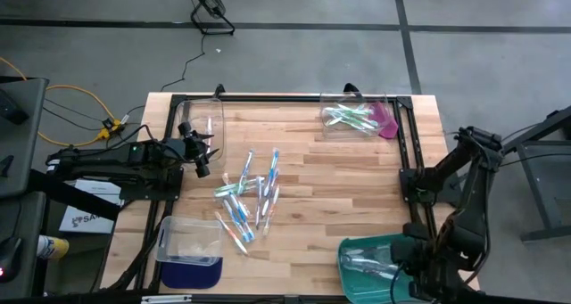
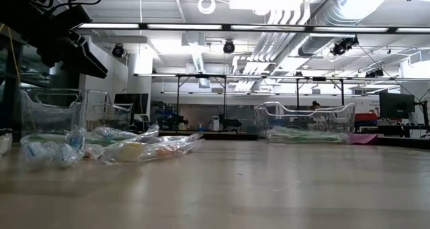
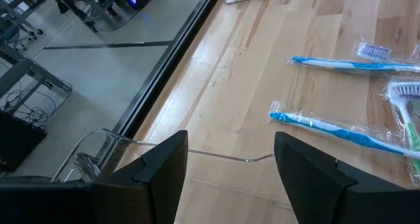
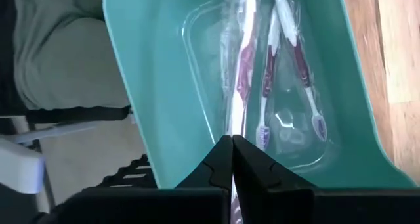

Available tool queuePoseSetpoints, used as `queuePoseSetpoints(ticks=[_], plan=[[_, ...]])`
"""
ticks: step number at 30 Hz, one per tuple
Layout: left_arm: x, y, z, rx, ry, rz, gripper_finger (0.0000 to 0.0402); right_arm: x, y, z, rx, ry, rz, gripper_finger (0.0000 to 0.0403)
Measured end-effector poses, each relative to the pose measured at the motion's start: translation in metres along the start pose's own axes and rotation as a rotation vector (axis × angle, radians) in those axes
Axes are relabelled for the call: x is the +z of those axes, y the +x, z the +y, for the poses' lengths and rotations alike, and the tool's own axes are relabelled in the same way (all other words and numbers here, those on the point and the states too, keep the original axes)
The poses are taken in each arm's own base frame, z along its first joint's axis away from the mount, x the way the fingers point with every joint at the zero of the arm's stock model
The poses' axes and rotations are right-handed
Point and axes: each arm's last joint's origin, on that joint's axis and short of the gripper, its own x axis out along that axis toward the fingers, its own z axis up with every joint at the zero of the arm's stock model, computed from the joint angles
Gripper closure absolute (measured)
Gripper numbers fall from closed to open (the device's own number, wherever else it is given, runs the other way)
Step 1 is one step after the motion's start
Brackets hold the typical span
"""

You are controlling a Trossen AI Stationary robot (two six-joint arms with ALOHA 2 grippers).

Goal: Pick & Place Toothbrushes
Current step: Put the violet toothbrush into the green bin

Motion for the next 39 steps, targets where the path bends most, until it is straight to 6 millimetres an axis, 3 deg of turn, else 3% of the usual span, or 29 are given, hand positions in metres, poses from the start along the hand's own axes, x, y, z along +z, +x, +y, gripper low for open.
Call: queuePoseSetpoints(ticks=[11,18,30,39], plan=[[0.000,0.000,0.000,0.000,-0.001,0.000,0.0181,0.000,0.016,0.005,-0.053,0.003,0.006,0.0399],[0.000,0.000,0.000,0.000,0.000,0.000,0.0181,0.002,0.016,0.004,-0.073,0.137,-0.062,0.0394],[0.000,0.000,0.000,-0.001,0.000,0.001,0.0181,0.005,0.016,0.000,-0.105,0.265,-0.197,0.0277],[0.000,0.000,0.000,-0.001,-0.003,0.001,0.0181,0.045,0.014,-0.011,-0.118,0.342,-0.364,0.0241]])
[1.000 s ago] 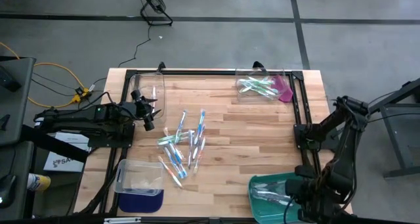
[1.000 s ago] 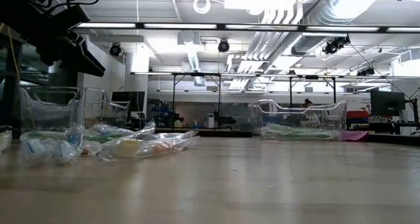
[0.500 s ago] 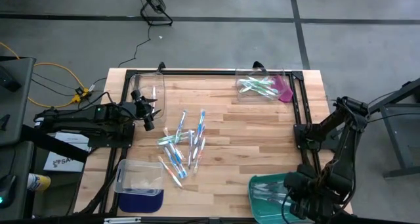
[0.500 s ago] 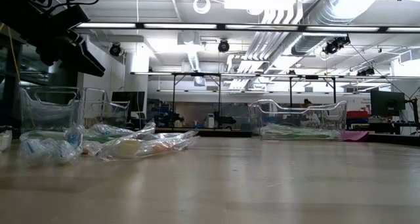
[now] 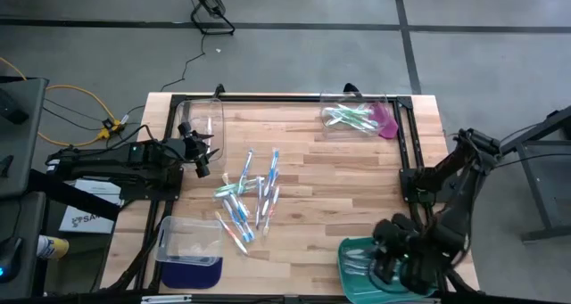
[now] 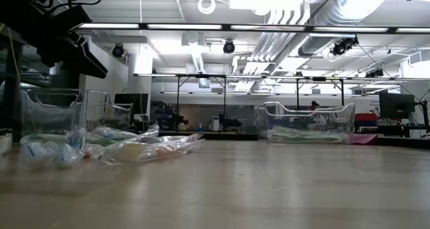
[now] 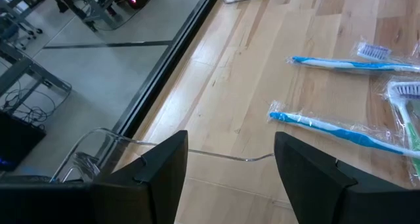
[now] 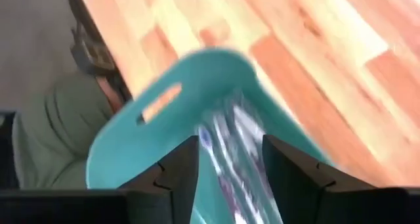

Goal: Pick & Place Toothbrushes
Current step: Put the violet toothbrush into the green bin

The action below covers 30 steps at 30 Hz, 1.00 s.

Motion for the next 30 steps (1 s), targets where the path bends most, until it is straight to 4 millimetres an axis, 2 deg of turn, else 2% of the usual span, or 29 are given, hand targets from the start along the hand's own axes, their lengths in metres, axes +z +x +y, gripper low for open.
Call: queuePoseSetpoints(ticks=[4,9,13,16,22,26,30], plan=[[-0.001,0.000,-0.001,-0.038,-0.025,0.003,0.0181,0.031,0.013,0.001,-0.027,-0.101,-0.121,0.0241],[-0.004,0.000,-0.003,-0.103,-0.030,0.028,0.0181,0.082,0.033,0.003,-0.053,-0.220,-0.293,0.0241],[-0.006,0.001,-0.004,-0.101,-0.045,0.037,0.0181,0.115,0.062,0.007,-0.070,-0.375,-0.303,0.0241],[-0.011,0.003,-0.007,-0.103,-0.064,0.058,0.0181,0.137,0.096,0.008,-0.105,-0.400,-0.317,0.0241],[-0.016,0.006,-0.009,-0.104,-0.061,0.071,0.0181,0.185,0.170,-0.007,-0.164,-0.248,-0.398,0.0241],[-0.015,0.007,-0.010,-0.114,-0.068,0.056,0.0181,0.214,0.204,-0.019,-0.124,-0.059,-0.500,0.0240],[-0.013,0.007,-0.010,-0.127,-0.053,0.038,0.0181,0.228,0.232,-0.039,-0.130,0.027,-0.477,0.0240]])
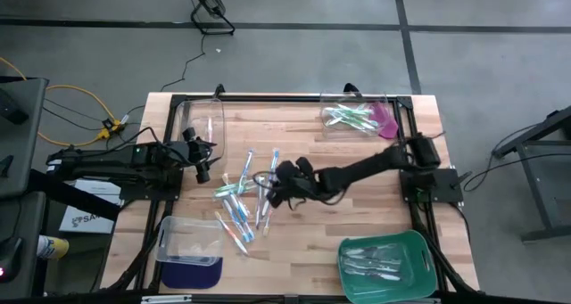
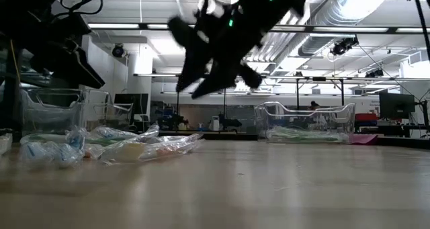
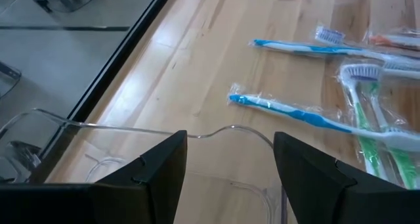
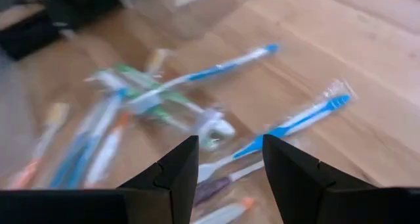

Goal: Pick & Place Toothbrushes
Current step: Put the violet toothbrush into the green bin

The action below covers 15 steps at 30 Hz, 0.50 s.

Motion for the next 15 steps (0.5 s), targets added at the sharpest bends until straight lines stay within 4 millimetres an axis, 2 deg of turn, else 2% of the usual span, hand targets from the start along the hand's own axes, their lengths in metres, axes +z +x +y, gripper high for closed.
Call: queuePoseSetpoints(ticks=[3,7,15], plan=[[0.000,0.000,0.000,0.001,0.002,-0.003,0.0181,-0.005,0.017,-0.013,-0.066,0.081,0.033,0.0240],[0.000,0.000,0.000,0.001,0.004,-0.004,0.0181,-0.009,0.029,-0.023,-0.125,0.141,0.039,0.0240],[0.001,0.000,0.000,0.005,0.000,-0.012,0.0181,-0.016,0.035,-0.030,-0.236,0.208,0.000,0.0240]])
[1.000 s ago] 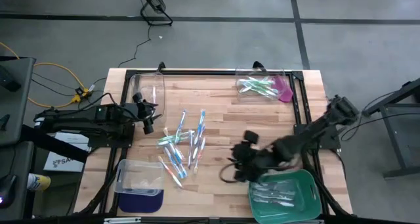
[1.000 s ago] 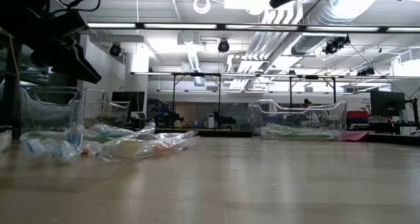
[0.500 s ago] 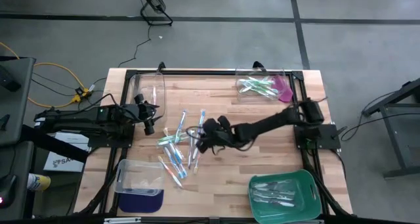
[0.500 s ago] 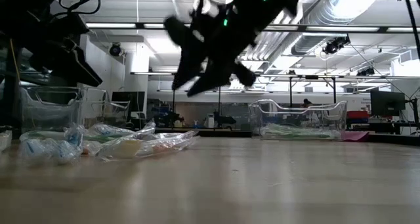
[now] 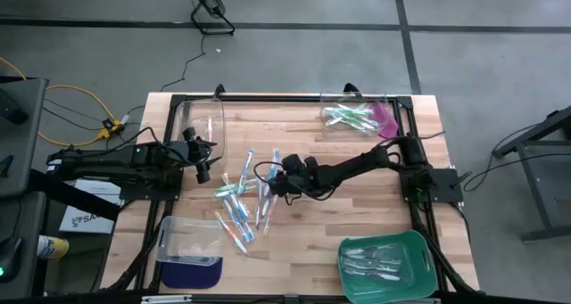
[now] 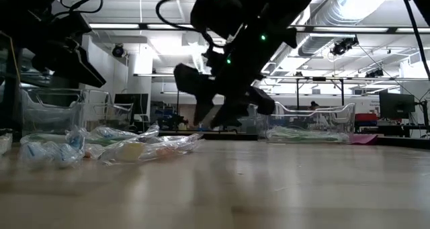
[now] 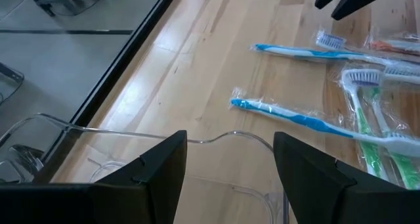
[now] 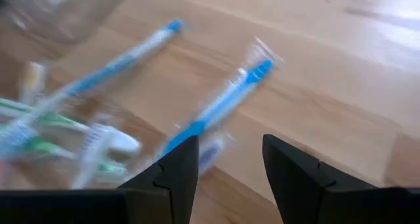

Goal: Pick & Place Toothbrushes
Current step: Put the violet toothbrush into the green bin

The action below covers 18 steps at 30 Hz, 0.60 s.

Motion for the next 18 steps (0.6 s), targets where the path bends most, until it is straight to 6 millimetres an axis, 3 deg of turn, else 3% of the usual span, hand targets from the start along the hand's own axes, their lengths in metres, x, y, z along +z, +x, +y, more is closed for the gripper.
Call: queuePoseSetpoints(ticks=[18], plan=[[0.000,0.000,0.000,-0.004,-0.017,0.003,0.0181,-0.012,0.018,0.006,0.075,0.036,0.025,0.0240]])
